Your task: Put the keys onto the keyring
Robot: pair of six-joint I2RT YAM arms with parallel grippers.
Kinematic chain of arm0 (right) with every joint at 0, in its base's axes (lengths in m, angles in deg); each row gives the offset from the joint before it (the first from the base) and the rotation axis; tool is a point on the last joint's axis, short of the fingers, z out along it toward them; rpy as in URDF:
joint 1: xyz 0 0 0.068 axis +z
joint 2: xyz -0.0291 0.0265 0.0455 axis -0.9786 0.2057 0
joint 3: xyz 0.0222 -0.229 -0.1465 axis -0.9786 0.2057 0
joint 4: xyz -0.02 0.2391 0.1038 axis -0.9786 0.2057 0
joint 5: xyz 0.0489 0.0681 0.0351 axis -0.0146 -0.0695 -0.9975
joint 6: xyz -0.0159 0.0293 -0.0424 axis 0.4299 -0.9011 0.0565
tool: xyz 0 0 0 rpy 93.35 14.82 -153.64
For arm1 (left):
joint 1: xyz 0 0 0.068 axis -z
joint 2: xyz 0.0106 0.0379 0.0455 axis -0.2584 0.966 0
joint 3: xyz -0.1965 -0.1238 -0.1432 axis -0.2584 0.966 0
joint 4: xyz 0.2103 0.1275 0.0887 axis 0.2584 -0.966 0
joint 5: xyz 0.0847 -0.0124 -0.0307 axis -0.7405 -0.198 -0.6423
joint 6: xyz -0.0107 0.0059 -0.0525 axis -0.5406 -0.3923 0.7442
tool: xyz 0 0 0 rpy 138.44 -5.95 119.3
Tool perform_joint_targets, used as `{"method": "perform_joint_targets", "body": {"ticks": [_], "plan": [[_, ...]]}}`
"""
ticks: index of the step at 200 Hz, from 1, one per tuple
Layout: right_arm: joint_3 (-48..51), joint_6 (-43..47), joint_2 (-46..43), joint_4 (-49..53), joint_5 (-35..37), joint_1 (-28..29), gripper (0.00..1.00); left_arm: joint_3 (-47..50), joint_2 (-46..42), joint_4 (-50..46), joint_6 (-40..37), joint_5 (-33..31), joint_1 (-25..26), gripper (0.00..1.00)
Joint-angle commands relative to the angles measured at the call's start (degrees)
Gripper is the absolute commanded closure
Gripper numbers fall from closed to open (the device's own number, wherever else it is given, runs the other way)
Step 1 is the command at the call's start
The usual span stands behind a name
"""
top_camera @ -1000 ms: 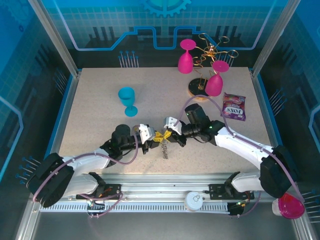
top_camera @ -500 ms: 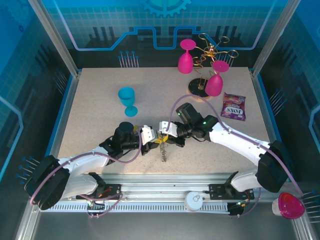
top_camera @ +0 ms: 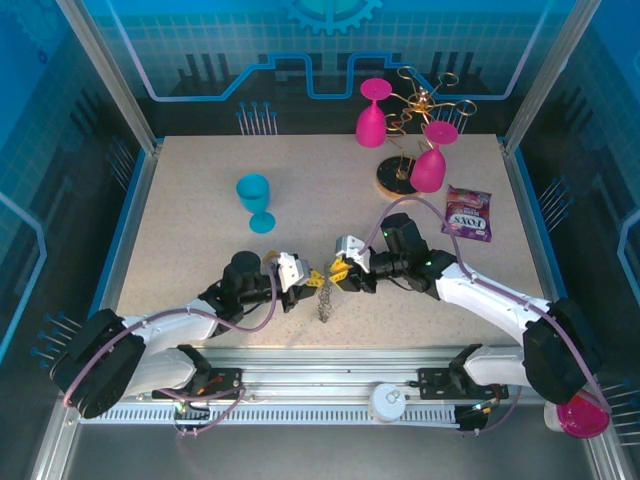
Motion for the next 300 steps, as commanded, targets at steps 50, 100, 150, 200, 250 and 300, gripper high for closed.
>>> {"method": "perform_joint_targets", "body": {"ticks": [50, 100, 150, 200, 250, 300], "plan": [[-0.17, -1.63, 3.06, -4.52, -4.34, 0.31, 0.81, 0.94, 0.55, 6.68, 2.29, 3.15, -0.50, 1.00], [-0.50, -1.37, 3.26, -5.73, -5.33, 0.64, 1.00, 0.86, 1.36, 7.62, 2.99, 3.31, -0.50, 1.00], [-5.78, 7.27, 2.31, 9.91, 2.26, 2.20, 1.00, -1.72, -3.36, -6.06, -1.01, -1.63, -0.65, 0.78], [-14.19, 13.93, 5.71, 23.24, 11.21, 6.39, 1.00, -4.29, -4.28, -13.89, -2.89, -1.35, -0.66, 0.80], [-20.65, 18.65, 9.13, 31.17, 17.30, 10.28, 1.00, -5.57, -4.44, -15.36, -3.58, -0.70, -0.66, 0.89], [-16.93, 13.89, 4.47, 23.33, 11.52, 8.00, 0.85, -4.86, -5.20, -14.03, -3.82, -0.12, -0.78, 1.00]]}}
